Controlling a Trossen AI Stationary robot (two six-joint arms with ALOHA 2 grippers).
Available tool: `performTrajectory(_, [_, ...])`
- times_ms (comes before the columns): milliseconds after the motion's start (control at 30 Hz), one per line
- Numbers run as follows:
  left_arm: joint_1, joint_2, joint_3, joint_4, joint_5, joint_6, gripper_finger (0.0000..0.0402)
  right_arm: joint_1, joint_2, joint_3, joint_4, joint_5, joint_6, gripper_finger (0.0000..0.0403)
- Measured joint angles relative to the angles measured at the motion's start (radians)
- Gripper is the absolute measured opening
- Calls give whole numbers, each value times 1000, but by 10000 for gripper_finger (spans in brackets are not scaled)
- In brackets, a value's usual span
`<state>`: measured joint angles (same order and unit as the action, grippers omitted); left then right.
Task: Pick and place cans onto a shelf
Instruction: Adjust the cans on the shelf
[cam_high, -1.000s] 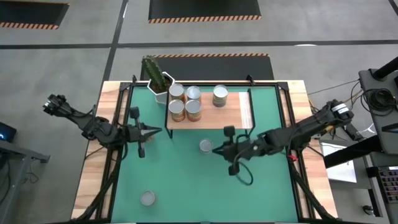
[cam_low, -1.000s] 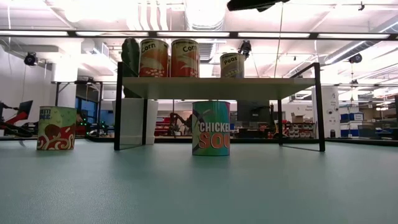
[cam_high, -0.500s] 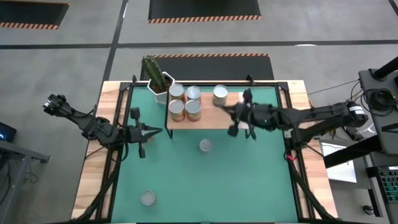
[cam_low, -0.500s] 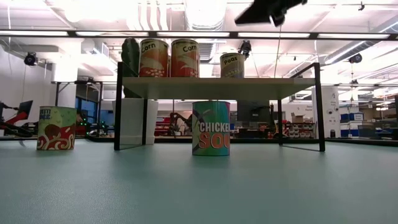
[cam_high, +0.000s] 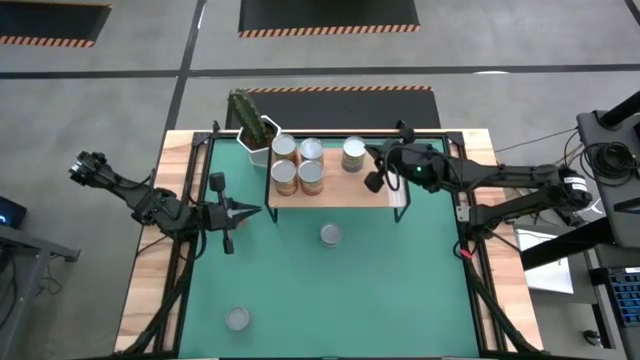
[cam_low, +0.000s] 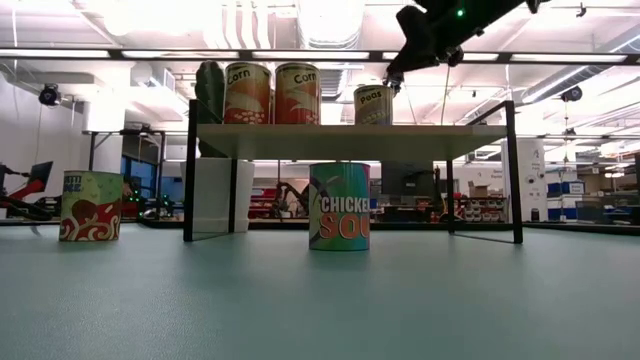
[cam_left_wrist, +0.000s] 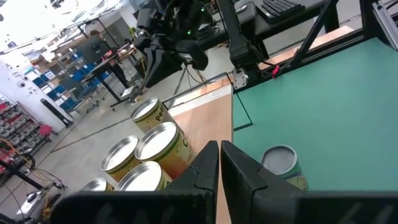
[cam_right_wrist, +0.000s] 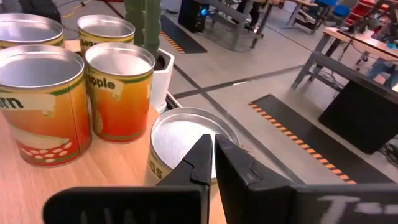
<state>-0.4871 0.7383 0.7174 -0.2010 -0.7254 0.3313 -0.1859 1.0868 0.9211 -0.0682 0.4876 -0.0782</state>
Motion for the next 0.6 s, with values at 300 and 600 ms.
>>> performTrajectory(300, [0, 0, 0, 0, 0, 0, 0, -31, 68, 67, -12, -97, -2, 9])
performTrajectory(600, [0, 0, 0, 0, 0, 1, 0, -31, 162, 200, -170, -97, -10, 9])
